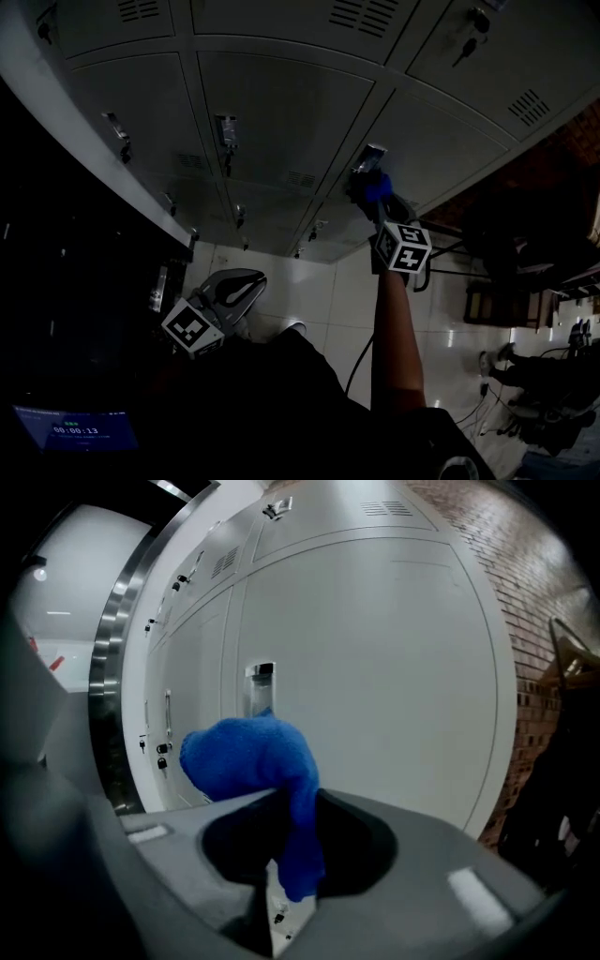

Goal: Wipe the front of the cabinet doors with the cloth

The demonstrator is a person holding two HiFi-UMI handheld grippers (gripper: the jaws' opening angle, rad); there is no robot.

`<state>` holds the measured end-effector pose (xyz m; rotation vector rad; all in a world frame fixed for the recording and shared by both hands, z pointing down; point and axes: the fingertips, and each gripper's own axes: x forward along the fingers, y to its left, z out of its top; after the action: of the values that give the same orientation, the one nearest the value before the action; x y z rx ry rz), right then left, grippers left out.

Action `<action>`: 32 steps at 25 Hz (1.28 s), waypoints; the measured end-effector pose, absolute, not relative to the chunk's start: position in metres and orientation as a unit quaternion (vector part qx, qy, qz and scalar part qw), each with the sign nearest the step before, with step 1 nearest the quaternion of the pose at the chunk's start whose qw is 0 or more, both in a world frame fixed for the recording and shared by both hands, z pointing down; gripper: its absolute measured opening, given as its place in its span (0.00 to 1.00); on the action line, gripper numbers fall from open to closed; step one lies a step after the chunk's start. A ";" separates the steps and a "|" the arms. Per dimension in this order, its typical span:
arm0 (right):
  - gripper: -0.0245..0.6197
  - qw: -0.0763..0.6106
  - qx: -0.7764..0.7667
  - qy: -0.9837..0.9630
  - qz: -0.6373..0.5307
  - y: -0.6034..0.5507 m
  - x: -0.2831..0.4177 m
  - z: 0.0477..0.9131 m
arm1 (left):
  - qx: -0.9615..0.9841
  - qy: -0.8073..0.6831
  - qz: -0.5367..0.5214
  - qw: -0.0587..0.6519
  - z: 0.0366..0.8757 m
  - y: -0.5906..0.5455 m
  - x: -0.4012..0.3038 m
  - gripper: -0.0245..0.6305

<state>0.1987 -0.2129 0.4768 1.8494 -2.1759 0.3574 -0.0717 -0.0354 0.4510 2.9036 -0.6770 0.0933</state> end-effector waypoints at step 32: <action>0.15 0.139 0.738 -0.642 0.154 -0.176 0.388 0.517 | 0.973 -0.206 0.053 0.088 0.458 -0.042 0.001 0.06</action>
<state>0.3877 -0.1758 0.5174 2.1348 -1.8563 0.4442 0.0012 -0.0418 0.4582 2.8966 -0.6126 0.1567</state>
